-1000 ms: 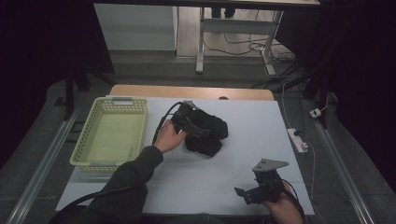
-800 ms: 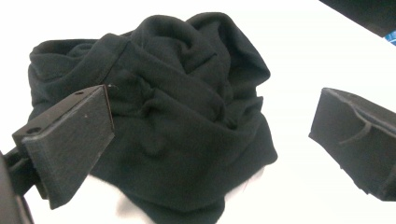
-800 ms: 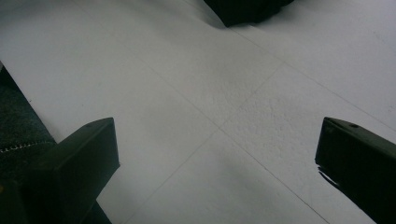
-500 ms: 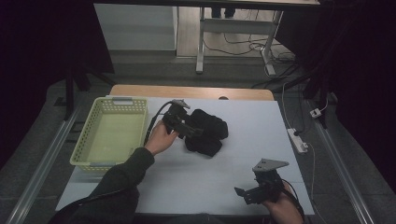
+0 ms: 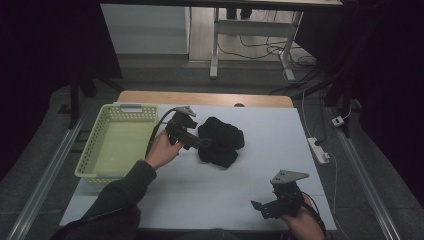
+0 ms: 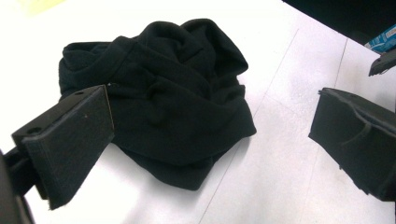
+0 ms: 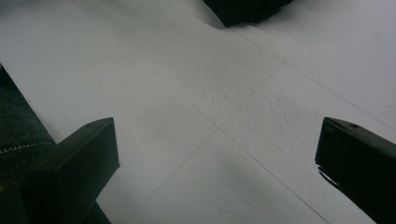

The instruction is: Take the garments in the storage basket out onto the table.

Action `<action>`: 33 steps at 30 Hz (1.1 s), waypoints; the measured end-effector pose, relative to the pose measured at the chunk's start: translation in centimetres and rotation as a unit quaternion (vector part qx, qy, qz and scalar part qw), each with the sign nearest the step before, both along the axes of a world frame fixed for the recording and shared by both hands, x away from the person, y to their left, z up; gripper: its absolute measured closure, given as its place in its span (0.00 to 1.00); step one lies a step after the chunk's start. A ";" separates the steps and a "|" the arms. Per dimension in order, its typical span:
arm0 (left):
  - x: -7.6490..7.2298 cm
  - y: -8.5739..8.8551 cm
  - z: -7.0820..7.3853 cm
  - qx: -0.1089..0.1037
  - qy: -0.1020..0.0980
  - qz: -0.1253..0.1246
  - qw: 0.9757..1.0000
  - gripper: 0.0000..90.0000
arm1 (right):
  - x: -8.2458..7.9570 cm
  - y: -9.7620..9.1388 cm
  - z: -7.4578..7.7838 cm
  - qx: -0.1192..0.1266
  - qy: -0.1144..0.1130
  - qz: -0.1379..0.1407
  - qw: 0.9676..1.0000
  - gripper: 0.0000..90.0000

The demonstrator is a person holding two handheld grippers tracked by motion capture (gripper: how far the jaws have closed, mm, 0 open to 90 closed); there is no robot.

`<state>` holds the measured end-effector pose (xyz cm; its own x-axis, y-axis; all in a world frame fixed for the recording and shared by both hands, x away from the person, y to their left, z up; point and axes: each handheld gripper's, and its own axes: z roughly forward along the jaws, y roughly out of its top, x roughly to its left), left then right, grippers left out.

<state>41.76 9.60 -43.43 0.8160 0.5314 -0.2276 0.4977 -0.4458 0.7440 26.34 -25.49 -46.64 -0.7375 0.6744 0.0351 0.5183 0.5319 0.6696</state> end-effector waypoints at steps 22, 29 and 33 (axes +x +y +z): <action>-2.8 3.6 -0.5 -0.035 0.007 0.014 0.999 0.00 | 0.0 0.1 0.0 -0.003 0.000 0.000 1.000 0.00; -3.6 4.9 -1.0 -0.041 0.016 0.020 0.999 0.00 | 0.0 0.1 0.0 -0.003 0.000 0.000 1.000 0.00; -4.2 5.6 -1.1 -0.043 0.015 0.025 0.999 0.00 | 0.0 0.0 0.0 -0.004 -0.001 0.001 1.000 0.00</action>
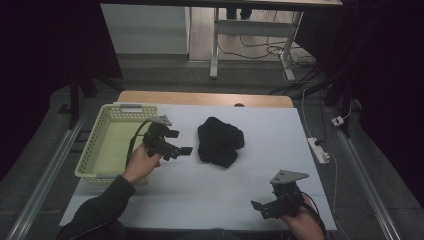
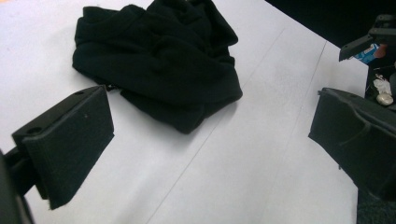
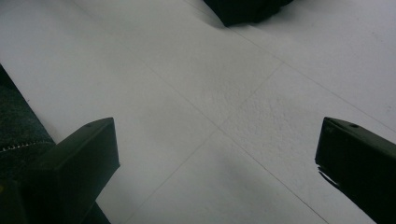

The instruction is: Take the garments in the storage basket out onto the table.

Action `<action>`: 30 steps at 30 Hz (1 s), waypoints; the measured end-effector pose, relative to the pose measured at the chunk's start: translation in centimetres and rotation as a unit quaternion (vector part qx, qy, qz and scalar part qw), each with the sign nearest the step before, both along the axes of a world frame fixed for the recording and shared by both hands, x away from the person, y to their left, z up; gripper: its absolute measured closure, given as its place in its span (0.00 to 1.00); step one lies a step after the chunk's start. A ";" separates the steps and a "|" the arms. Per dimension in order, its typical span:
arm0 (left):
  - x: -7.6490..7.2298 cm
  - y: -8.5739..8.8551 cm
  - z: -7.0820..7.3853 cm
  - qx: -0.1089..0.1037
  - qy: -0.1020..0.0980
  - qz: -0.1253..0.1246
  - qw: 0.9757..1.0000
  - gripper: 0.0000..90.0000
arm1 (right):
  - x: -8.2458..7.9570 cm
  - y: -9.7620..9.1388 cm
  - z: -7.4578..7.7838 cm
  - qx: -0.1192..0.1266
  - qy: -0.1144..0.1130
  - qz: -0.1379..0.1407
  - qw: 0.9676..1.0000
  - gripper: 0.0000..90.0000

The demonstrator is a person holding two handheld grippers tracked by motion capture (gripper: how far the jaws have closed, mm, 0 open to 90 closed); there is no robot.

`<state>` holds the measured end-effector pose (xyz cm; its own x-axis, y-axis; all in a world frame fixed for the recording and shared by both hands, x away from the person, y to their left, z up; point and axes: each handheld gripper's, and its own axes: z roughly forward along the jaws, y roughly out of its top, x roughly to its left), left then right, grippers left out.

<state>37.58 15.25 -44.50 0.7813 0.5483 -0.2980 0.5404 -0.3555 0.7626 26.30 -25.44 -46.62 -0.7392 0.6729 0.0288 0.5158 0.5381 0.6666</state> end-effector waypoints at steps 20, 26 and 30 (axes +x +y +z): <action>-3.8 3.6 -0.3 -0.015 0.005 0.029 0.999 0.00 | 0.0 0.0 0.0 0.001 -0.002 -0.001 1.000 0.00; -5.0 4.4 -0.2 -0.016 0.002 0.036 0.999 0.00 | 0.0 0.0 0.0 0.002 -0.002 -0.002 1.000 0.00; -5.8 5.1 -0.2 -0.016 0.002 0.042 0.999 0.00 | 0.0 0.0 0.0 0.001 -0.002 -0.003 1.000 0.00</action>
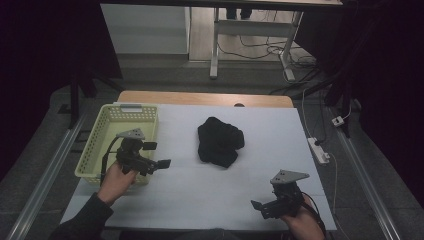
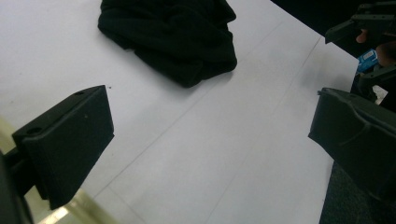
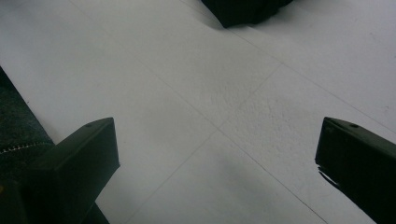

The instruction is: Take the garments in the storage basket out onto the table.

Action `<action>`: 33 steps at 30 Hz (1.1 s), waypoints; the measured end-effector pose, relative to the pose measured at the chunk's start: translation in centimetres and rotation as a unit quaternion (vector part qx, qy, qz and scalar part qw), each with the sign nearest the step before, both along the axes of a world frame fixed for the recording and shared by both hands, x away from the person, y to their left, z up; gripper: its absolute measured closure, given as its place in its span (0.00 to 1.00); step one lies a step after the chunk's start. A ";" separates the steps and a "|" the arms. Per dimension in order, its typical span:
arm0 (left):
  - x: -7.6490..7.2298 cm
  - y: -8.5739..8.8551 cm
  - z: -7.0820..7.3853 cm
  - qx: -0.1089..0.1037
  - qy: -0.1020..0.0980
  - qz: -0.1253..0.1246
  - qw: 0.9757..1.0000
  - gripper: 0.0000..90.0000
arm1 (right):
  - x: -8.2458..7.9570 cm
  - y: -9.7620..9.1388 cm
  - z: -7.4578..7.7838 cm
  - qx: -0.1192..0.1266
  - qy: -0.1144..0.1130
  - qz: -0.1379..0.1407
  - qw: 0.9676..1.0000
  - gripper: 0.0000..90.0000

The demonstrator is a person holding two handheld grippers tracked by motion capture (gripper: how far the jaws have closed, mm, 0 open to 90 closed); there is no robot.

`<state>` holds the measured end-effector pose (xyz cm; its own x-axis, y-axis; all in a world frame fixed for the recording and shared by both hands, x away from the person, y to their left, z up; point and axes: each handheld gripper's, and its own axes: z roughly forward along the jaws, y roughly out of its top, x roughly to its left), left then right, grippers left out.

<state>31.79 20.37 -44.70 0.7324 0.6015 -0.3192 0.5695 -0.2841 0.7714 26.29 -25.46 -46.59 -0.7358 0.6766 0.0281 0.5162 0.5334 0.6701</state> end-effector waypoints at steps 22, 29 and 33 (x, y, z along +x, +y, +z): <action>-4.8 4.8 -0.5 -0.006 0.000 0.054 0.999 0.00 | 0.0 0.0 0.0 0.000 0.000 -0.001 1.000 0.00; -6.1 5.6 -0.9 0.002 0.001 0.066 0.998 0.00 | 0.0 0.1 0.0 0.000 0.000 -0.002 1.000 0.00; -6.7 6.0 -1.1 0.003 0.003 0.070 0.998 0.00 | -0.1 0.1 0.0 0.000 0.000 -0.001 1.000 0.00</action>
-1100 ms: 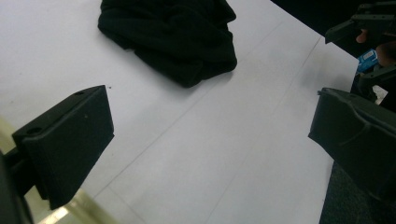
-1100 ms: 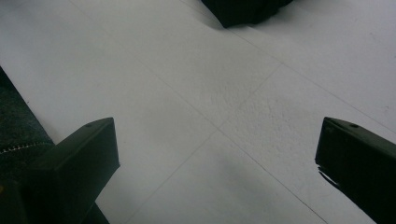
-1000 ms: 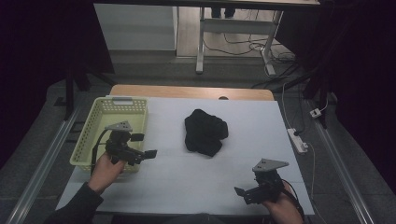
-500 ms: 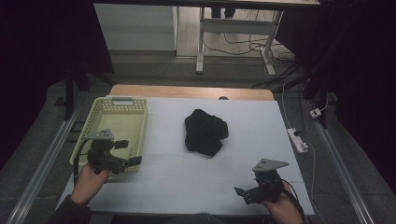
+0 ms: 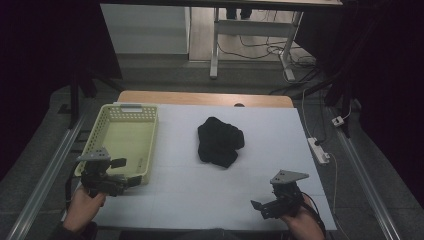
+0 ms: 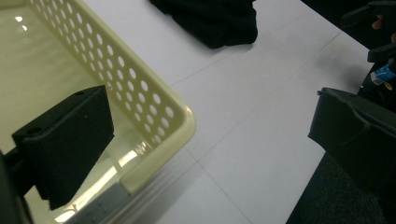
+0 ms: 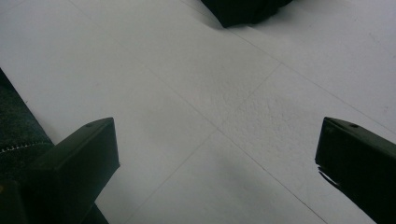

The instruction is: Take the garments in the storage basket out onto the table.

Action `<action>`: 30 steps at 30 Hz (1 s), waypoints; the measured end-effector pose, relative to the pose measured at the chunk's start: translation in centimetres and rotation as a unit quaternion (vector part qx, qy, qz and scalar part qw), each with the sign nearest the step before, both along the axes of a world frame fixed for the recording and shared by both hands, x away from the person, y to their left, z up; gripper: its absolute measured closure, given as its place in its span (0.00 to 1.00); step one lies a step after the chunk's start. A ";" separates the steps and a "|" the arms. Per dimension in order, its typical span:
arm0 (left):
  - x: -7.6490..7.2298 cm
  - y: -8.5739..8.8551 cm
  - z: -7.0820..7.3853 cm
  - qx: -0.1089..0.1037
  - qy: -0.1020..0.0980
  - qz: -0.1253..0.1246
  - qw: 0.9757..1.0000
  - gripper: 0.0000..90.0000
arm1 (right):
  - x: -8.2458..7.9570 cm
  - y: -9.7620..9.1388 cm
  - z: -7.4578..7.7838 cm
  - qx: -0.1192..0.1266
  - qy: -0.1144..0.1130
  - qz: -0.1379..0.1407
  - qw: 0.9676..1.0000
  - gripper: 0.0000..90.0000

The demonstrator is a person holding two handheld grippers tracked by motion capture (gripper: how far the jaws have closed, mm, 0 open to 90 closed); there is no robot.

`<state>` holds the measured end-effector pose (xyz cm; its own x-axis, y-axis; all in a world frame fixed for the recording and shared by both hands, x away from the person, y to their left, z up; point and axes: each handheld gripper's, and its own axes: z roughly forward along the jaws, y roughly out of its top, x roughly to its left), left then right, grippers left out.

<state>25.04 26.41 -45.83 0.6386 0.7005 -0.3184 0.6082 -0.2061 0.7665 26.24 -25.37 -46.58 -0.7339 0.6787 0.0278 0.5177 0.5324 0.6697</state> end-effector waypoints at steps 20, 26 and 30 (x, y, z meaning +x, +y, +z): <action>-4.2 3.7 -1.3 -0.003 0.006 0.049 0.999 0.00 | 0.0 0.0 0.0 -0.002 -0.001 -0.001 1.000 0.00; -5.1 4.4 -1.7 0.015 0.010 0.064 0.998 0.00 | 0.0 0.0 0.0 -0.002 -0.001 -0.001 1.000 0.00; -5.5 4.7 -2.0 0.031 0.016 0.070 0.997 0.00 | 0.0 0.0 0.0 -0.002 -0.002 -0.002 1.000 0.00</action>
<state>19.53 31.06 -47.79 0.5237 0.8009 -0.2903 0.6588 -0.1647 0.7340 26.22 -25.35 -46.57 -0.7317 0.6813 0.0229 0.5173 0.5332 0.6694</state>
